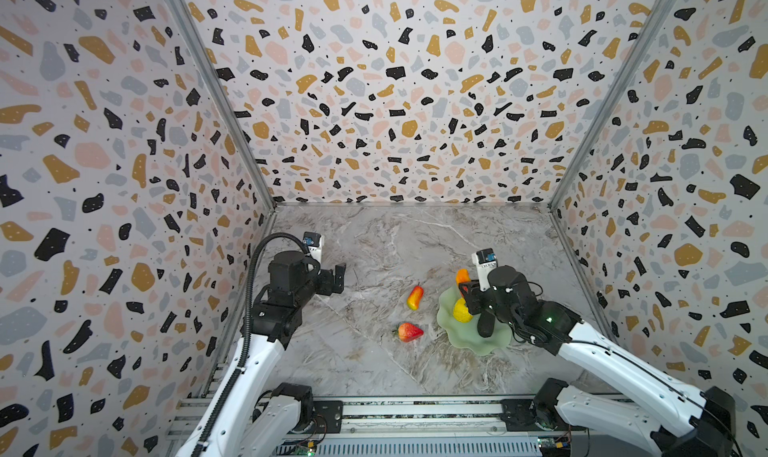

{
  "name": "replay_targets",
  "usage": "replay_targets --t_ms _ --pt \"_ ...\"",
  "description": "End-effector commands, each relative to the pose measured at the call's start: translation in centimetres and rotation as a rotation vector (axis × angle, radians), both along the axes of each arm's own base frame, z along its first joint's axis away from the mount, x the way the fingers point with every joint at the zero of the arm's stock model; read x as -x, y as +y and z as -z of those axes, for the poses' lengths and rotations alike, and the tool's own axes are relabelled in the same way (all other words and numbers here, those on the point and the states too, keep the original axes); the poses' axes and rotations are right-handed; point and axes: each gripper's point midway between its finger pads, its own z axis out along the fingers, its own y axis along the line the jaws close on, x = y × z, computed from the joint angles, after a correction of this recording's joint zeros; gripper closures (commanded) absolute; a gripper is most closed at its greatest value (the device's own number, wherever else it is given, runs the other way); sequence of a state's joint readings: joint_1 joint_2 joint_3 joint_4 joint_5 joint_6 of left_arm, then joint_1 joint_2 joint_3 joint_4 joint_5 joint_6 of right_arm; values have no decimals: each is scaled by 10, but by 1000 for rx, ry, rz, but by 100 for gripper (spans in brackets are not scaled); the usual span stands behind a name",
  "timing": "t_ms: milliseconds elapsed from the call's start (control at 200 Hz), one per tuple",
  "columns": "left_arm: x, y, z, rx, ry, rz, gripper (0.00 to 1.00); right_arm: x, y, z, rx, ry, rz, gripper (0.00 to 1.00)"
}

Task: Place and organize the fake fruits in the fruit bowl
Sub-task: 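Place the mango into the green bowl beside the lemon with the right gripper, then move the right gripper back toward the second mango near the strawberry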

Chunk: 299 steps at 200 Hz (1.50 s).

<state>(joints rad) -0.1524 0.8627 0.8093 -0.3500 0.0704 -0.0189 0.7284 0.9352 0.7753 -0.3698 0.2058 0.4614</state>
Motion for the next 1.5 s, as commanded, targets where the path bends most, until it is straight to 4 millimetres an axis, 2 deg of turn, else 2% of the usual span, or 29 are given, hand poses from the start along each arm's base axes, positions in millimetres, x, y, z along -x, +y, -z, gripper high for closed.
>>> replay_targets --t_ms 0,145,260,400,711,826,996,1121,1206,1367,1427,1492 --pt "-2 -2 -7 9 -32 10 0 4 -35 24 18 84 117 75" --pt "-2 -2 -6 9 -30 10 1 -11 -52 47 3 119 155 74" --pt "-2 -1 -5 5 -29 2 0 -21 -55 64 14 153 145 74" --pt "-3 -1 -5 5 -28 2 0 -28 -54 81 47 183 115 74" --pt "-2 -1 -5 5 -31 3 0 -32 -46 102 87 214 56 73" --pt "-3 -1 -5 5 -31 1 0 -32 -49 109 106 224 61 68" --pt "-3 -1 -4 5 -29 2 0 -34 -53 113 114 224 73 52" --pt "-2 -1 -5 6 -31 3 0 -34 -54 111 120 220 73 43" --pt "-3 0 -5 4 -31 0 0 -36 -55 101 124 203 75 38" --pt "-3 0 -4 3 -29 -2 0 -44 -55 60 120 125 71 26" --pt "-3 0 -4 3 -28 -1 0 -46 -49 42 105 86 45 14" --pt "-3 0 -4 3 -29 -3 0 -47 -31 24 87 36 -19 2"
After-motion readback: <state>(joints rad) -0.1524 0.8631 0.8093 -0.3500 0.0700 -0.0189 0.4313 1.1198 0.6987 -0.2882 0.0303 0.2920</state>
